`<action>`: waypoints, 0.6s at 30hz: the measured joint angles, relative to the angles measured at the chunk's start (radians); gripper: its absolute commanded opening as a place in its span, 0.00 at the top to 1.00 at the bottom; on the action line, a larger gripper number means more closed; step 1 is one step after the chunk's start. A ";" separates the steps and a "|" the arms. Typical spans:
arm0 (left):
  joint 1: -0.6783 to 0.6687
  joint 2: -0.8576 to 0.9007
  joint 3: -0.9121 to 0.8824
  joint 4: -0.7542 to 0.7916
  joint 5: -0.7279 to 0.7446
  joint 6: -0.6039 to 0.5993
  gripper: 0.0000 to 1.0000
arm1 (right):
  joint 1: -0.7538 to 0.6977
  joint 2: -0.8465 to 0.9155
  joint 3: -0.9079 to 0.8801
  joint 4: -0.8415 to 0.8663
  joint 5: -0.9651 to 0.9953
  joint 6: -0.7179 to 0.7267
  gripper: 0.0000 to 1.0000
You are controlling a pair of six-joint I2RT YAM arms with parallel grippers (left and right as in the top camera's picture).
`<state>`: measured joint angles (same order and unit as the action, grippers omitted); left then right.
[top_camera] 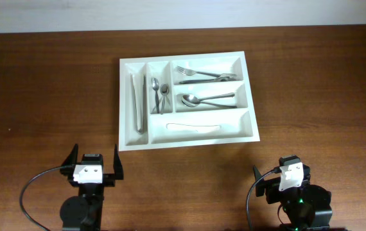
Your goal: Pack container
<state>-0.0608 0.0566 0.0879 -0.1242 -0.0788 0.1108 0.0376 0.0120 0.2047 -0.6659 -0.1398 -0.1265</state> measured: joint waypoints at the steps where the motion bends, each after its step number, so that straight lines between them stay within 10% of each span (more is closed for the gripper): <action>1: 0.000 -0.011 -0.011 -0.001 0.000 0.000 0.01 | 0.000 0.000 0.000 0.000 0.000 0.000 0.01; 18: 0.000 -0.040 -0.053 0.006 0.000 0.000 0.01 | 0.000 0.000 0.000 0.000 0.000 0.000 0.01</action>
<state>-0.0608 0.0166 0.0353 -0.1184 -0.0788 0.1108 0.0376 0.0120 0.2047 -0.6659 -0.1398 -0.1265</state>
